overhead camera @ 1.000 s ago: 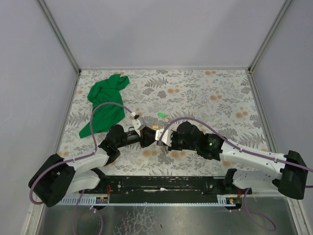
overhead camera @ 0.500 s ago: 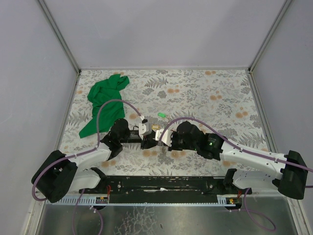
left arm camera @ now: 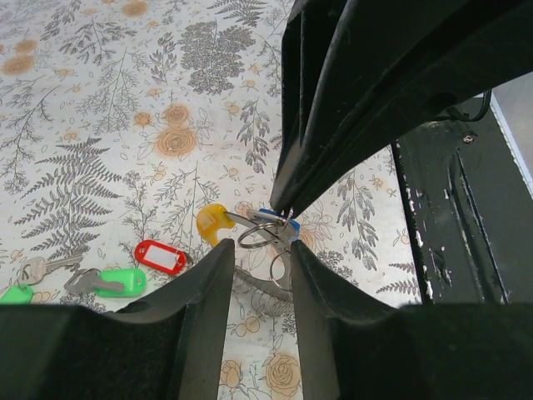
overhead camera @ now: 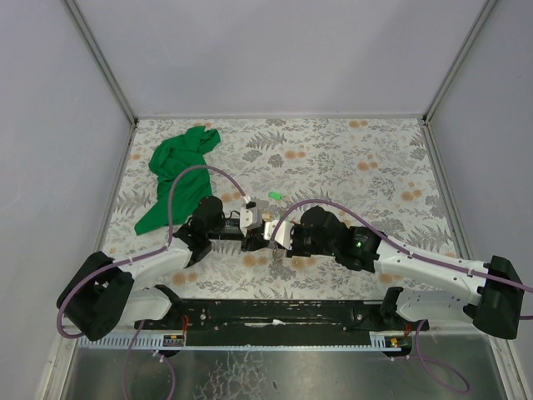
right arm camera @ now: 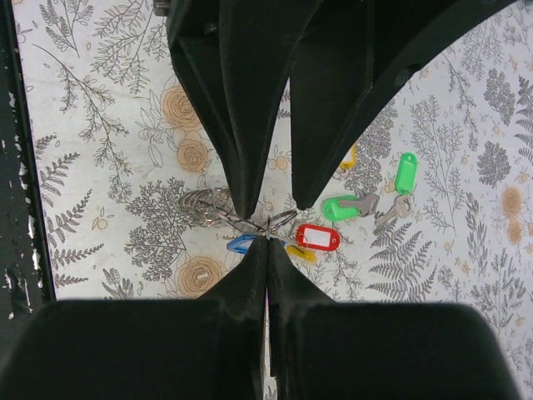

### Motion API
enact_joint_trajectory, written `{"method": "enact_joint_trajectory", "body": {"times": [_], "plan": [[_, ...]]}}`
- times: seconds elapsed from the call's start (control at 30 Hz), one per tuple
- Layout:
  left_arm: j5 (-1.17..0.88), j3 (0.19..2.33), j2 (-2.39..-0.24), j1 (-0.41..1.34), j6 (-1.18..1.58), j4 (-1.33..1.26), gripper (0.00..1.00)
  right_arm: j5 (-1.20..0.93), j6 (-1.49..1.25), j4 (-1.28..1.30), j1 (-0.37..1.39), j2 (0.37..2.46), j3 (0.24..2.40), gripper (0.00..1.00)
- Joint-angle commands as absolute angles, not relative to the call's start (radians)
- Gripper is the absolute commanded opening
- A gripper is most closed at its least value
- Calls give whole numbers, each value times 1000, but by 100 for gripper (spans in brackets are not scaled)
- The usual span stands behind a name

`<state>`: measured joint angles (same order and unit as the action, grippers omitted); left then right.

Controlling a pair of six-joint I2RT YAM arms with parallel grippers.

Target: Put the keys on the keyring

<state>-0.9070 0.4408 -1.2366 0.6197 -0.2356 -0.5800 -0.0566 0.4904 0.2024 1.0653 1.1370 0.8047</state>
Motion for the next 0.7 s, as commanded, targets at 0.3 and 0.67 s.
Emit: {"method": "enact_joint_trajectory", "body": {"times": [0.3,0.67], "plan": [[-900,487,-1219,612,-348,-506,35,-92,497,190,1074,1132,864,0],[-904,515,-1221,612,-385,-496,37,-110,494,194,1074,1138,868,0]]}}
